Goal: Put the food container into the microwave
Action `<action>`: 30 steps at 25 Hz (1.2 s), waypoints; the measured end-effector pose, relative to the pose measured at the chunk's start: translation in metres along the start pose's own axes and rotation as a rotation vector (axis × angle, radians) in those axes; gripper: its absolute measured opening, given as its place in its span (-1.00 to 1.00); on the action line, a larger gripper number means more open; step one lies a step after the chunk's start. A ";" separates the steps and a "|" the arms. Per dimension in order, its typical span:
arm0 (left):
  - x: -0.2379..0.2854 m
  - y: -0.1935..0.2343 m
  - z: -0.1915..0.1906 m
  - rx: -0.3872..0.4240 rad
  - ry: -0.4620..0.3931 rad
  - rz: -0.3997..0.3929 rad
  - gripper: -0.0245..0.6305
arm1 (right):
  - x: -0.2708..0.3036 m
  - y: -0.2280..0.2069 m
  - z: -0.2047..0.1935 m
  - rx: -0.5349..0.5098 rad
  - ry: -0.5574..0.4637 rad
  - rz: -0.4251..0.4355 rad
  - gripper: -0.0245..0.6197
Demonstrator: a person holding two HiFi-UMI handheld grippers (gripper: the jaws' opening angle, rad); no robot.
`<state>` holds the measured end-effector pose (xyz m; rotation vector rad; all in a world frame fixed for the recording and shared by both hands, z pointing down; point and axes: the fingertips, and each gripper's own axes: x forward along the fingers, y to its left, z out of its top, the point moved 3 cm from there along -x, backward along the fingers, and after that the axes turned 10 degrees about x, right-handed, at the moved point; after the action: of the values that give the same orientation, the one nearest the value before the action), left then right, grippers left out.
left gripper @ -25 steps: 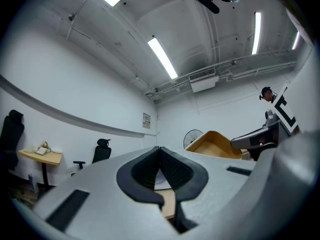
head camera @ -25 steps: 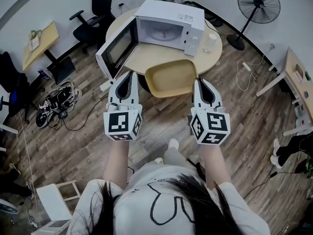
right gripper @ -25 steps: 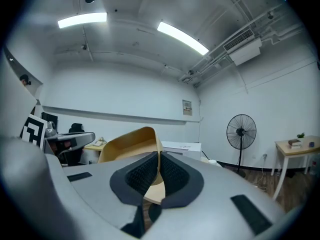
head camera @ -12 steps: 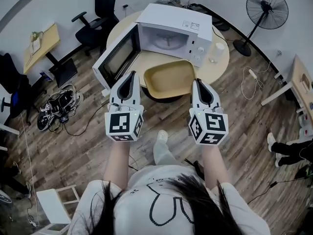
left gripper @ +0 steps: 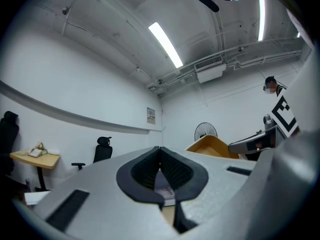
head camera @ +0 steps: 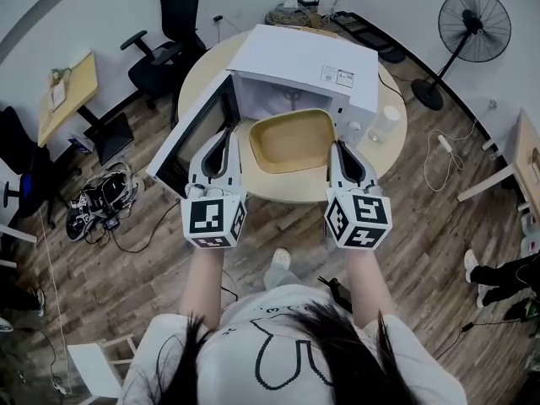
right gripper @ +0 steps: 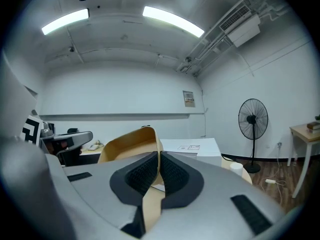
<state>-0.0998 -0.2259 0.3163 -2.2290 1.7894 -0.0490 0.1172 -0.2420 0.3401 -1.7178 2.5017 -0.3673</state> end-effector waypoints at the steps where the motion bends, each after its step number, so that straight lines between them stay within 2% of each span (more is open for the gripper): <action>1: 0.010 0.004 -0.003 0.001 0.007 0.003 -0.90 | 0.012 -0.004 0.001 0.006 0.007 0.002 -0.80; 9: 0.080 0.023 -0.033 -0.002 0.062 0.003 -0.90 | 0.096 -0.026 -0.019 0.029 0.095 0.025 -0.80; 18: 0.120 0.027 -0.072 -0.008 0.130 -0.014 -0.90 | 0.158 -0.048 -0.090 0.079 0.285 0.012 -0.80; 23: 0.120 0.032 -0.080 -0.012 0.146 -0.011 -0.90 | 0.176 -0.054 -0.115 0.158 0.355 -0.003 -0.80; 30: 0.126 0.038 -0.087 -0.015 0.151 -0.033 -0.90 | 0.207 -0.064 -0.126 0.298 0.361 -0.052 -0.80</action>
<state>-0.1246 -0.3713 0.3719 -2.3210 1.8345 -0.2172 0.0739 -0.4375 0.4916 -1.7213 2.4605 -1.0823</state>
